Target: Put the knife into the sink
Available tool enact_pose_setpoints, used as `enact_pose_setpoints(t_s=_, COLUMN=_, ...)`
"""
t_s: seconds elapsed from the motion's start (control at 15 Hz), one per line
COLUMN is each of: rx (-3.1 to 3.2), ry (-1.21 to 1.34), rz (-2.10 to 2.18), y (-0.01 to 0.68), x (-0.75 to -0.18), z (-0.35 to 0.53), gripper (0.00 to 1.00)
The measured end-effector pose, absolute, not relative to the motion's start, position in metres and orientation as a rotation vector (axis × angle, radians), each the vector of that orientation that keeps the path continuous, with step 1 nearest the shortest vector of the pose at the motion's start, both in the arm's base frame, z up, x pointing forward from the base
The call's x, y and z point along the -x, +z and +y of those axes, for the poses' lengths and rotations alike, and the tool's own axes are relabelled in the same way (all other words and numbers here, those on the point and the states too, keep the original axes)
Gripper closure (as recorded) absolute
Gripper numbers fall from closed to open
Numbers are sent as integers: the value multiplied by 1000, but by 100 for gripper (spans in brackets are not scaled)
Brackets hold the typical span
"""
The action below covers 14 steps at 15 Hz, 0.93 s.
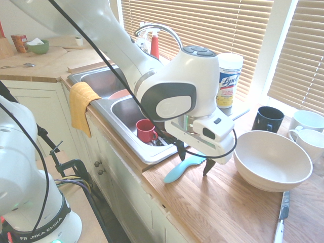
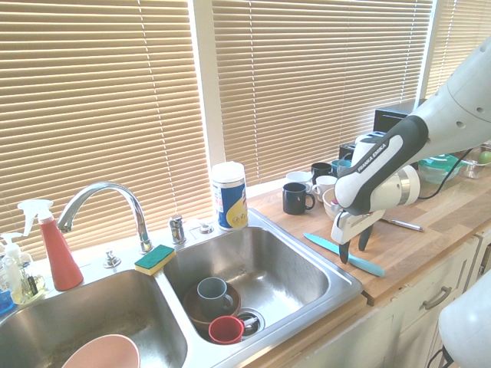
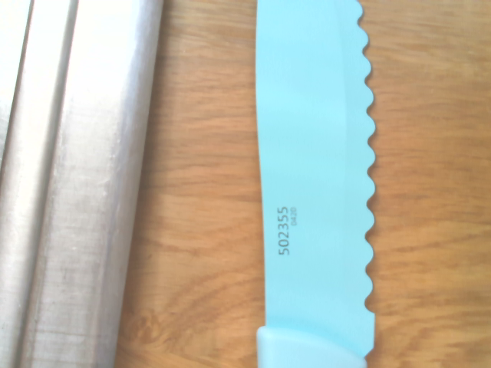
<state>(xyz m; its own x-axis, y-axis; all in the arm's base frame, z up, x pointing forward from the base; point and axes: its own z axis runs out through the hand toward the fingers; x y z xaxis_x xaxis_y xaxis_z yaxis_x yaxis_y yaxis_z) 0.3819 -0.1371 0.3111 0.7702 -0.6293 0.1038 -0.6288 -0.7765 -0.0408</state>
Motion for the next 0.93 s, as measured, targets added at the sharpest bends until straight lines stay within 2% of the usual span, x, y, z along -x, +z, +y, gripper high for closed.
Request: enact_pose_setpoints(t_s=0.93, rx=2941, ry=-189, rz=1077, y=311, x=-381, z=-144, gripper=100)
